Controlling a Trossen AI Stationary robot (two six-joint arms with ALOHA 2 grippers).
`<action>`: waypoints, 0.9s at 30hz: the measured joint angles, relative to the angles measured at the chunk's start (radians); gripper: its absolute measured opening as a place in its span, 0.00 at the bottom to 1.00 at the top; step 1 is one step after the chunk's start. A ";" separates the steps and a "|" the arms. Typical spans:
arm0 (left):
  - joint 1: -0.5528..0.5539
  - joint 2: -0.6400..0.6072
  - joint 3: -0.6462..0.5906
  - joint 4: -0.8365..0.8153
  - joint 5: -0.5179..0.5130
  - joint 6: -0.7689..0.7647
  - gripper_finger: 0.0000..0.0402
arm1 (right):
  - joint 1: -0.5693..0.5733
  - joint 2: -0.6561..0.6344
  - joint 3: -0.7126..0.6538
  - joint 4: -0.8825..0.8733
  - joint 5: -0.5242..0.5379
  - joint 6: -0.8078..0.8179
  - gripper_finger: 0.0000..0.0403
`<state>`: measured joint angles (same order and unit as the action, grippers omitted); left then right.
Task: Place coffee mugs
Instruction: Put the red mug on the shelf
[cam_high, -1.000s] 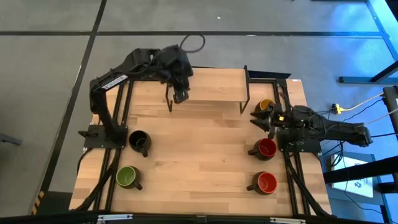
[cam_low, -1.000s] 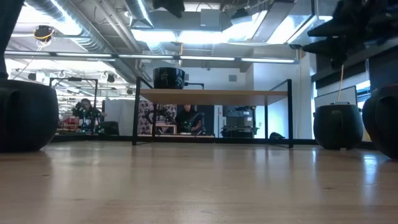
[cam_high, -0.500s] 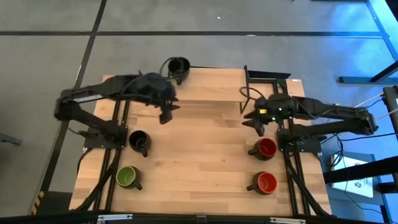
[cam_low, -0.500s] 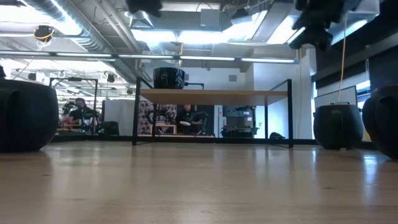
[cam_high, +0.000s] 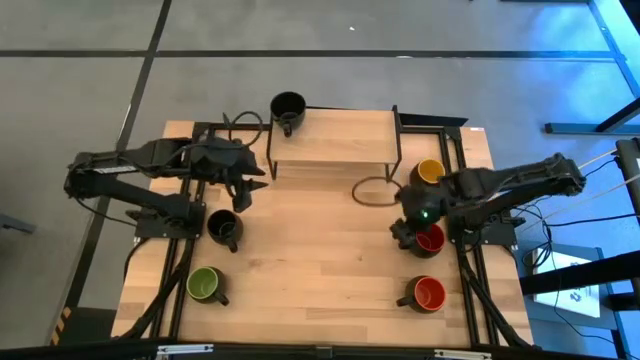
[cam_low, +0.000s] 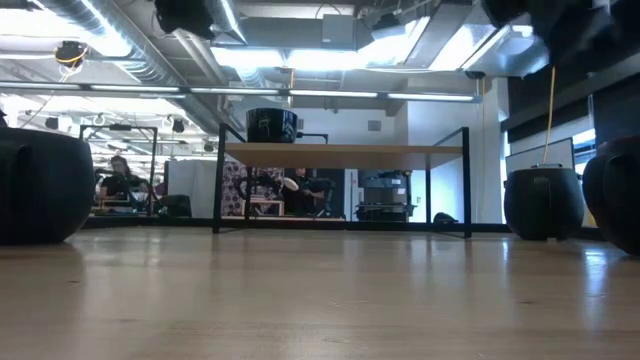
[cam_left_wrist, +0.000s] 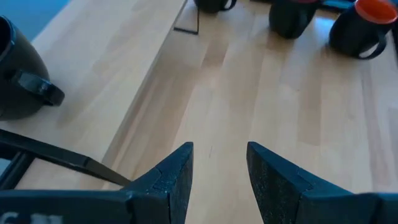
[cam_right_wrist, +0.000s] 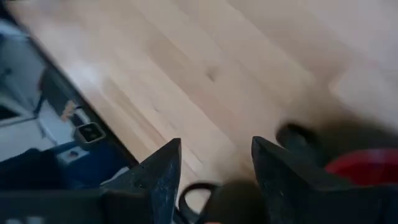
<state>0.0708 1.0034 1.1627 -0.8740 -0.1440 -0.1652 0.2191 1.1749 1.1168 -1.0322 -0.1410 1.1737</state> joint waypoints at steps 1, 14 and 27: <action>0.000 0.000 -0.006 -0.005 0.000 0.011 0.36 | 0.024 0.010 0.000 -0.027 0.007 0.051 0.46; 0.000 0.012 -0.033 0.011 0.004 0.069 0.36 | 0.109 0.102 -0.054 -0.269 0.089 0.344 0.46; 0.000 0.012 -0.033 0.015 0.004 0.068 0.36 | 0.014 0.102 -0.257 -0.018 0.113 0.362 0.44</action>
<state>0.0711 1.0153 1.1301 -0.8585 -0.1402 -0.0971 0.2334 1.2765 0.8598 -1.0498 -0.0285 1.5360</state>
